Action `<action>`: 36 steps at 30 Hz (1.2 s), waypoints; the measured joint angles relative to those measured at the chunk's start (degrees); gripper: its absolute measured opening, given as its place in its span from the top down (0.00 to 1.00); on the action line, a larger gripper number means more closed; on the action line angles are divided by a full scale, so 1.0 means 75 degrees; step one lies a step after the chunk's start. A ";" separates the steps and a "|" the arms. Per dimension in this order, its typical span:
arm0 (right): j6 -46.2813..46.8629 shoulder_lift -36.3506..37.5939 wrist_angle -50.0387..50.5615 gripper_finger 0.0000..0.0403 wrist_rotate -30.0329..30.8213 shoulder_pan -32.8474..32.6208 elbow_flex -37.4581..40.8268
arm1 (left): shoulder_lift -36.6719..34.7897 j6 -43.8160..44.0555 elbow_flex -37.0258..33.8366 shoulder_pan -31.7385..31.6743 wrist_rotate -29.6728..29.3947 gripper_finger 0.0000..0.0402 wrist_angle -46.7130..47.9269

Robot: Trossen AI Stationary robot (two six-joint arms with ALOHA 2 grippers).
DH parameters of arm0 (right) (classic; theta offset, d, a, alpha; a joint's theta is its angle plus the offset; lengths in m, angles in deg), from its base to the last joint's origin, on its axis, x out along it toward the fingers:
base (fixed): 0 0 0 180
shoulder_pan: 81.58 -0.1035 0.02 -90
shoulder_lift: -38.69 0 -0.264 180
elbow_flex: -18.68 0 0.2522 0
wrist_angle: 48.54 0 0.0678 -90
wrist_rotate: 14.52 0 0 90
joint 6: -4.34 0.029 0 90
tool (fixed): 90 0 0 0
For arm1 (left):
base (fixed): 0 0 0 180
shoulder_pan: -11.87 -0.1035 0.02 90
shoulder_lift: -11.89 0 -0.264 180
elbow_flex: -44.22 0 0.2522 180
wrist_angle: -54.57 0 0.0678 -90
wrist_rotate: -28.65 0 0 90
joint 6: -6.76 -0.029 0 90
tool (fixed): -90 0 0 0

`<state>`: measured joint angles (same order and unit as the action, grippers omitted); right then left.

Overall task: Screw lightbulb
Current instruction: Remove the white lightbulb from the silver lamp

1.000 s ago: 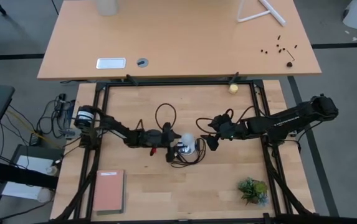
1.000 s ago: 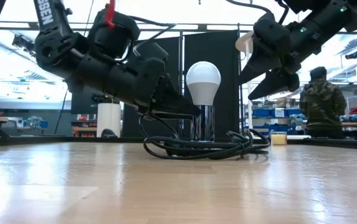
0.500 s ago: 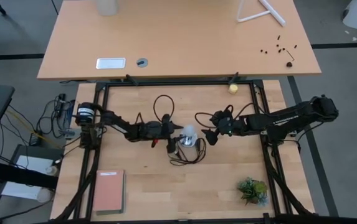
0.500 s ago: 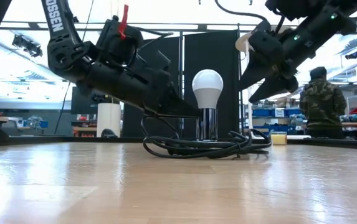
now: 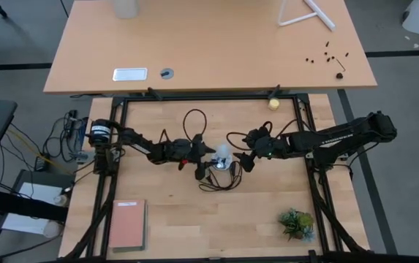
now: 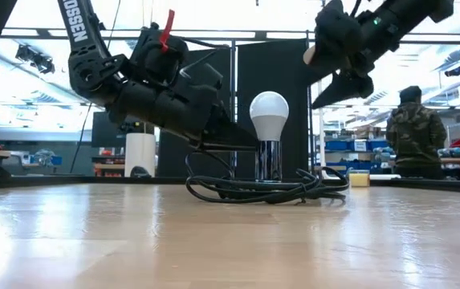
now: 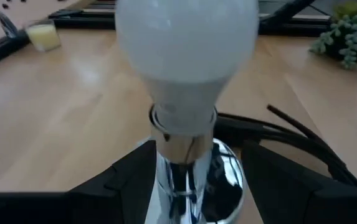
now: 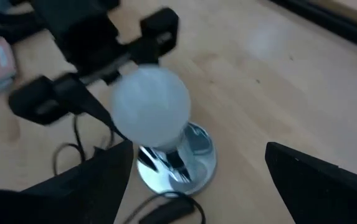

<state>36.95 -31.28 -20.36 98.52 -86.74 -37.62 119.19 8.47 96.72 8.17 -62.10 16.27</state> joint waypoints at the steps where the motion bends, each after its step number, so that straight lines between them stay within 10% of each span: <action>1: -0.0027 0.0000 0.0004 0.07 -0.0001 0.0000 -0.0084 | 0.0000 -0.0053 0.0065 -0.0024 -0.0005 0.41 0.0064; 17: -0.0083 0.0000 0.1752 0.07 0.0368 -0.0012 -0.1347 | 0.0000 -0.0753 0.0708 -0.0529 0.0259 0.41 0.1249; 36: -0.0060 0.0036 0.2203 0.07 -0.0040 0.0172 -0.1382 | 0.1501 -0.0462 0.0916 -0.0739 0.0935 0.41 -0.1249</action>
<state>36.50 -31.01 -3.84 98.21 -85.46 -47.98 130.45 5.00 103.59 2.63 -55.09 6.90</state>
